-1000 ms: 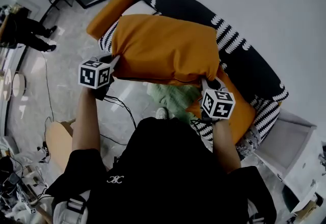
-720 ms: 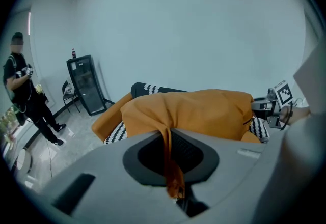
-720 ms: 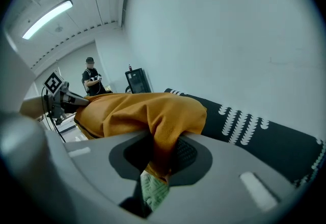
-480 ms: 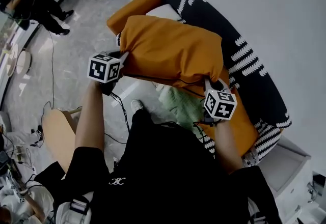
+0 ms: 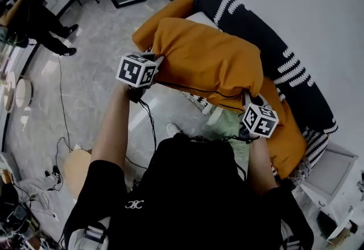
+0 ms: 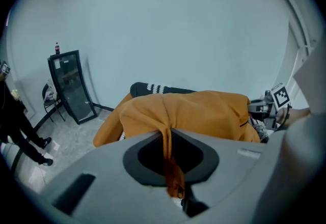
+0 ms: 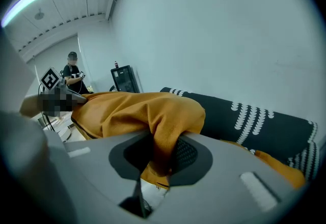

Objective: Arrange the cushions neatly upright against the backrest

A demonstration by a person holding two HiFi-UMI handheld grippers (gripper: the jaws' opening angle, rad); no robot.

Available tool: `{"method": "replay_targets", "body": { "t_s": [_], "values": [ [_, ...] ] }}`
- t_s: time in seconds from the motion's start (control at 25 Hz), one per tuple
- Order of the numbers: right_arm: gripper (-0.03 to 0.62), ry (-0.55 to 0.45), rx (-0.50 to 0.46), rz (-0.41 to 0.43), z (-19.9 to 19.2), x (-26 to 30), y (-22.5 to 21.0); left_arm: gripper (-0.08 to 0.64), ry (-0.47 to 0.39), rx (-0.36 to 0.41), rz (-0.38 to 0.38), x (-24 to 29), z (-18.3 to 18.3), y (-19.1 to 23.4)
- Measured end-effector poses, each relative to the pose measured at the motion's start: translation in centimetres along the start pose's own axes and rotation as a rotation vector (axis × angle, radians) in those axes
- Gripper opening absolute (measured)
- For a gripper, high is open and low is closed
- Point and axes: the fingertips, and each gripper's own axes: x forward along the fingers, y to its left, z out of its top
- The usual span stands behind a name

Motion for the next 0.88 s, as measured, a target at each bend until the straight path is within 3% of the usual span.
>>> {"method": "replay_targets", "body": {
  "t_s": [0.28,0.56,0.88],
  "values": [
    [0.077,0.029,0.024,-0.093,1.8,3.1,4.7,0.026,0.037,0.028,-0.088,2.0,1.7,7.1],
    [0.078,0.050,0.064,-0.148,2.8,7.1,3.5,0.027,0.078,0.016,-0.113,6.8,3.4,9.8],
    [0.078,0.136,0.185,-0.166,3.9,15.2,0.6,0.029,0.224,0.060,-0.121,15.5,8.1,14.2]
  ]
}}
